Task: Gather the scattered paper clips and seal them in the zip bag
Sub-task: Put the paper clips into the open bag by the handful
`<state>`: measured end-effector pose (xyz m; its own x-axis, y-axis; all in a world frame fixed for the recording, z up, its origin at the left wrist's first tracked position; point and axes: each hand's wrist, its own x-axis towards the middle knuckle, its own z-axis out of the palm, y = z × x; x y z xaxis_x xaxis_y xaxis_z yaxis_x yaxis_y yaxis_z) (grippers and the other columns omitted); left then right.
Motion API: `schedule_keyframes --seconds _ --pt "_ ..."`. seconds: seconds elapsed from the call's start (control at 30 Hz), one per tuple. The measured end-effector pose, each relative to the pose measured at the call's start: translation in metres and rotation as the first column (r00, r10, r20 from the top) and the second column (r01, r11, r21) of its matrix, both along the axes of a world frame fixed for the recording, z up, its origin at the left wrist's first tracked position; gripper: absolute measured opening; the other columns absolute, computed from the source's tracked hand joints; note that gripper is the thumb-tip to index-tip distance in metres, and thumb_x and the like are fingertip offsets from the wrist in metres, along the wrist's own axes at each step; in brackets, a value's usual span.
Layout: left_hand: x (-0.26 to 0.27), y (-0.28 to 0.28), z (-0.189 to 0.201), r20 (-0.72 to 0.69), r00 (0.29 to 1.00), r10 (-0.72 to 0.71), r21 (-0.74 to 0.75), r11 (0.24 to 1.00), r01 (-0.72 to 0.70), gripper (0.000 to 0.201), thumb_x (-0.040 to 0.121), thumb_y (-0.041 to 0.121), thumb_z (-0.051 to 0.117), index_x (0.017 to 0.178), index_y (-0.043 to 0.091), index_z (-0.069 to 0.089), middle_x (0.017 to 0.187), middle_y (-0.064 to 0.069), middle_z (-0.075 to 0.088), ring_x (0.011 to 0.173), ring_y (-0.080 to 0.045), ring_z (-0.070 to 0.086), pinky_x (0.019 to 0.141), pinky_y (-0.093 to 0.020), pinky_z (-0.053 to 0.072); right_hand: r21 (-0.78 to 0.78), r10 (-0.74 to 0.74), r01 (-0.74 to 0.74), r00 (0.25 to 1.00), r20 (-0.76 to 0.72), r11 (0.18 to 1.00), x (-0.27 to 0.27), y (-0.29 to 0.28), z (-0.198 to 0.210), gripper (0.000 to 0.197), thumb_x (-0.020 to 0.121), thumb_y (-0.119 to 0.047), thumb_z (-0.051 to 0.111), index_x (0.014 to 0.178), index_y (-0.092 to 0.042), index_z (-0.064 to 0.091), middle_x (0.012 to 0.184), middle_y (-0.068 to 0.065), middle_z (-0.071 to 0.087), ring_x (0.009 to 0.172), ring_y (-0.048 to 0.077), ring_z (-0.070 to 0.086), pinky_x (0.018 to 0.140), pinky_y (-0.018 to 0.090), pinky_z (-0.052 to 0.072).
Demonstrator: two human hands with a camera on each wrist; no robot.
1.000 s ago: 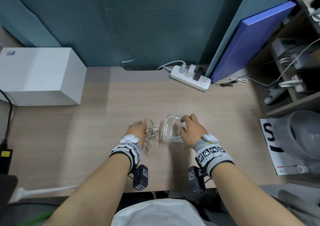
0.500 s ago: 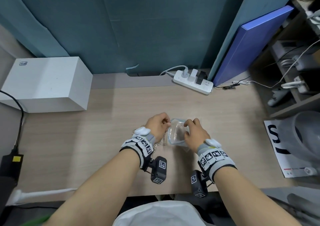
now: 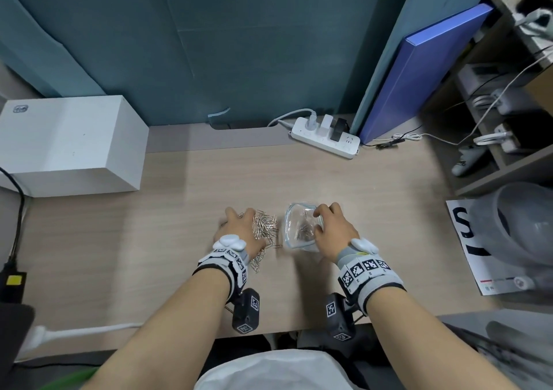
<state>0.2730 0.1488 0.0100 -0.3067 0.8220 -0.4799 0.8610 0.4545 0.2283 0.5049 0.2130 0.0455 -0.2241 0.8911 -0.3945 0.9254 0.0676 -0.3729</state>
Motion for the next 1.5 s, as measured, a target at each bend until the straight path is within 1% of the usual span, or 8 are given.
schedule_keyframes --seconds 0.13,0.27,0.47,0.8,1.2,1.33,1.43,1.5 --pt "-0.001 -0.008 -0.011 0.068 0.998 0.006 -0.038 0.999 -0.003 0.076 0.073 0.053 0.079 0.133 0.042 0.033 0.121 -0.004 0.026 0.099 -0.034 0.06 0.076 -0.041 0.059 0.004 0.0 0.0 1.0 0.016 1.0 0.001 -0.001 -0.001 0.023 0.099 -0.026 0.053 0.121 -0.029 0.051 0.122 -0.002 0.044 0.071 0.031 0.055 0.066 0.033 0.04" --pt "0.002 -0.005 -0.012 0.114 0.993 -0.031 0.001 1.0 0.031 0.04 0.091 0.031 0.068 0.117 0.032 0.038 0.121 -0.01 0.036 0.077 -0.036 0.062 0.074 -0.047 0.06 0.009 0.005 -0.006 1.0 0.015 1.0 0.001 -0.002 -0.003 0.022 0.098 -0.027 0.053 0.12 -0.029 0.051 0.122 -0.002 0.044 0.072 0.031 0.055 0.067 0.033 0.041" --pt "-0.007 -0.001 -0.013 0.109 0.989 -0.099 -0.041 0.994 0.104 0.029 0.093 0.012 0.052 0.118 0.025 0.045 0.129 -0.014 0.046 0.093 -0.038 0.062 0.072 -0.037 0.05 0.01 0.003 -0.003 1.0 0.016 1.0 -0.003 -0.001 -0.006 0.023 0.098 -0.025 0.054 0.121 -0.029 0.051 0.122 -0.002 0.044 0.072 0.03 0.056 0.067 0.034 0.042" --pt "-0.011 0.01 -0.004 0.27 0.963 -0.019 0.128 0.992 -0.017 0.013 0.095 0.02 0.062 0.088 0.029 0.056 0.097 -0.002 0.057 0.081 -0.023 0.06 0.07 -0.034 0.053 -0.002 -0.023 0.023 1.0 -0.003 1.0 0.0 -0.001 -0.008 0.023 0.097 -0.024 0.053 0.12 -0.03 0.051 0.123 -0.003 0.044 0.073 0.031 0.059 0.068 0.034 0.044" --pt "0.065 0.043 0.031 0.629 0.776 -0.054 0.222 0.969 -0.112 0.008 0.091 0.019 0.069 0.095 0.026 0.071 0.074 -0.002 0.071 0.054 -0.005 0.059 0.063 -0.027 0.052 -0.017 -0.021 0.021 1.0 -0.007 1.0 0.001 -0.001 -0.01 0.027 0.096 -0.021 0.053 0.121 -0.029 0.051 0.126 -0.001 0.043 0.078 0.033 0.061 0.068 0.035 0.046" --pt "0.049 0.042 0.029 0.548 0.836 -0.024 0.24 0.962 -0.13 0.016 0.093 0.018 0.061 0.093 0.029 0.072 0.078 0.006 0.072 0.066 -0.011 0.068 0.065 -0.028 0.057 -0.012 -0.018 0.018 1.0 -0.011 1.0 0.003 0.002 -0.01 0.026 0.096 -0.023 0.053 0.121 -0.03 0.051 0.126 -0.001 0.044 0.073 0.031 0.055 0.067 0.034 0.042" --pt "0.024 0.036 0.023 0.274 0.962 -0.02 0.232 0.972 -0.046 0.011 0.091 0.032 0.062 0.102 0.032 0.062 0.104 0.002 0.06 0.077 -0.023 0.063 0.07 -0.034 0.056 -0.008 -0.017 0.016 1.0 -0.02 1.0 0.003 0.004 -0.011 0.024 0.097 -0.025 0.054 0.12 -0.029 0.051 0.125 -0.002 0.044 0.072 0.031 0.056 0.066 0.033 0.042" --pt "0.012 0.027 0.014 0.129 0.991 -0.024 0.09 0.996 0.012 0.044 0.082 0.051 0.069 0.117 0.033 0.048 0.116 -0.002 0.042 0.084 -0.028 0.06 0.074 -0.037 0.056 -0.007 -0.022 0.021 1.0 -0.021 1.0 0.004 0.006 -0.012 0.023 0.097 -0.025 0.053 0.12 -0.029 0.051 0.125 -0.002 0.044 0.071 0.031 0.057 0.065 0.033 0.041"
